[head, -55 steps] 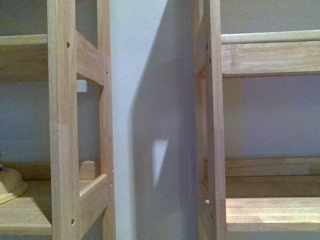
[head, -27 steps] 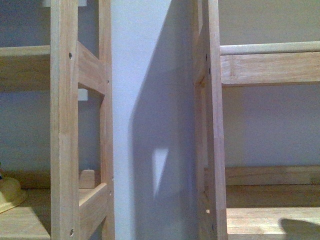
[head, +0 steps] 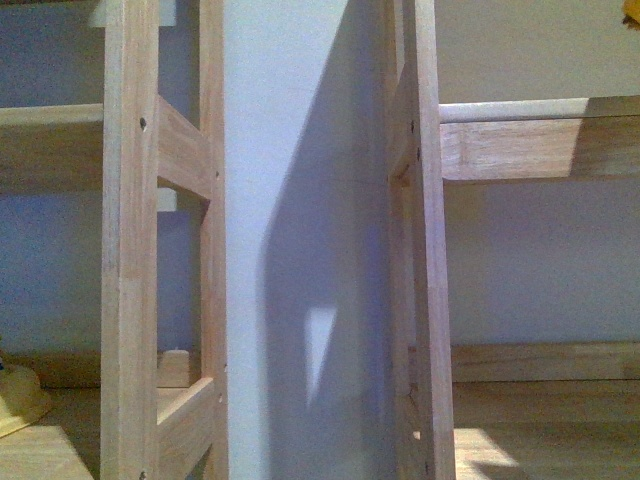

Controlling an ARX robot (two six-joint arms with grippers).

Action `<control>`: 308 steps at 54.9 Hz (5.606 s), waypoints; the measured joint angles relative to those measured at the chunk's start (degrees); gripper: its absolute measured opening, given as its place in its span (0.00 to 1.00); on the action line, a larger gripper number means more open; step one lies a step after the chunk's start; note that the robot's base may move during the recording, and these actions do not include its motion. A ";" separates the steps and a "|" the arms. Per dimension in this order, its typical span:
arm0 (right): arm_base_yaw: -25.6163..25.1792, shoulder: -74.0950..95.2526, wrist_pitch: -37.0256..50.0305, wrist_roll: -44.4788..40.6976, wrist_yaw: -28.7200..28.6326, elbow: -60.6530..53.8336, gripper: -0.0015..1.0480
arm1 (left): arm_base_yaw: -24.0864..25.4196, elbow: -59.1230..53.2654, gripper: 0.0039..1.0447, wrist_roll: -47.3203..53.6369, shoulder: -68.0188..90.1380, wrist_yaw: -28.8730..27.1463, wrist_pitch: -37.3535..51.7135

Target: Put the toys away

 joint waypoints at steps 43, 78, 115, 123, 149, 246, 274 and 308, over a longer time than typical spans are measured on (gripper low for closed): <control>1.99 21.81 -0.22 4.76 -5.16 22.93 0.10 | 0.00 0.00 0.94 -0.02 0.00 0.00 0.00; 5.09 41.75 -2.27 12.33 -2.86 43.08 0.10 | 0.00 0.00 0.94 -0.02 0.00 0.02 0.00; 11.15 54.95 -6.71 23.47 1.14 59.14 0.10 | 0.00 0.00 0.94 -0.02 0.00 0.00 0.00; 12.07 55.63 -6.69 24.48 1.57 59.54 0.10 | 0.00 0.00 0.94 -0.02 0.00 0.02 0.00; 13.29 56.74 -8.74 25.62 2.14 60.85 0.23 | 0.00 0.00 0.94 0.00 0.00 0.02 0.00; 8.17 6.27 13.14 5.81 17.79 6.21 0.98 | 0.00 0.00 0.94 -0.02 0.00 0.02 0.00; -1.55 -20.68 2.08 17.42 7.48 -26.18 0.98 | 0.00 0.00 0.94 0.00 0.00 0.00 0.00; 4.04 -27.80 -20.87 9.11 0.79 -35.12 0.74 | 0.00 0.00 0.94 0.00 0.00 -0.02 0.00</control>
